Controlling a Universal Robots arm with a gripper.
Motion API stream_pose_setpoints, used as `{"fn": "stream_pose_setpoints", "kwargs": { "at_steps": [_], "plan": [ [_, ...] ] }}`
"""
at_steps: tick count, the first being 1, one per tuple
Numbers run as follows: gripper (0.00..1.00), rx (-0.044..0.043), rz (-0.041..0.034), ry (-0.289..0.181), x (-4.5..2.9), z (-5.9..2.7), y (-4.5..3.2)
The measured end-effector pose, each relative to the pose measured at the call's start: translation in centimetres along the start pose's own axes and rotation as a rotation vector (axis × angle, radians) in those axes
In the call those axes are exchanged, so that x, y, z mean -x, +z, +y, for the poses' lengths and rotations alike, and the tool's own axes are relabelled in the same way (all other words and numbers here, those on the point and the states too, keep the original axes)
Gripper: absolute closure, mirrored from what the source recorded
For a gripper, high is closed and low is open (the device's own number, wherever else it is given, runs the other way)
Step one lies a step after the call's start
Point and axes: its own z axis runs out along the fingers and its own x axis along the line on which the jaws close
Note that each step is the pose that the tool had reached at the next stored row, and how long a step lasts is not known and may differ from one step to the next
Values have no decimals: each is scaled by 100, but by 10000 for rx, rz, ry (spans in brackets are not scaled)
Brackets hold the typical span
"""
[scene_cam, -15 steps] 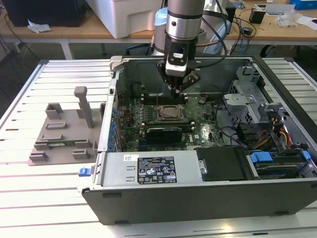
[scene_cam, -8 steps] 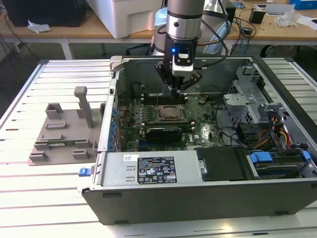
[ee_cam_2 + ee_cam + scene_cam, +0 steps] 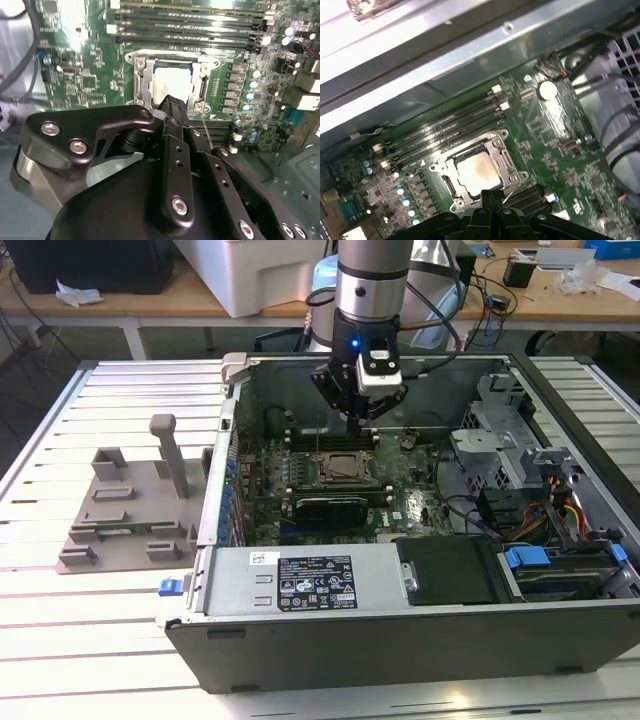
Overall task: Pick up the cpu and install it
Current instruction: 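Install the first cpu locking lever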
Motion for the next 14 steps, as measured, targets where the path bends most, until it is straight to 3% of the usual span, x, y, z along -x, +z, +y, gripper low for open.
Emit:
{"fn": "stream_pose_setpoints", "kwargs": {
  "at_steps": [2,14],
  "plan": [
    [89,127,55,-467,0,0,0],
    [89,95,31,-3179,0,0,0]
  ]
}}
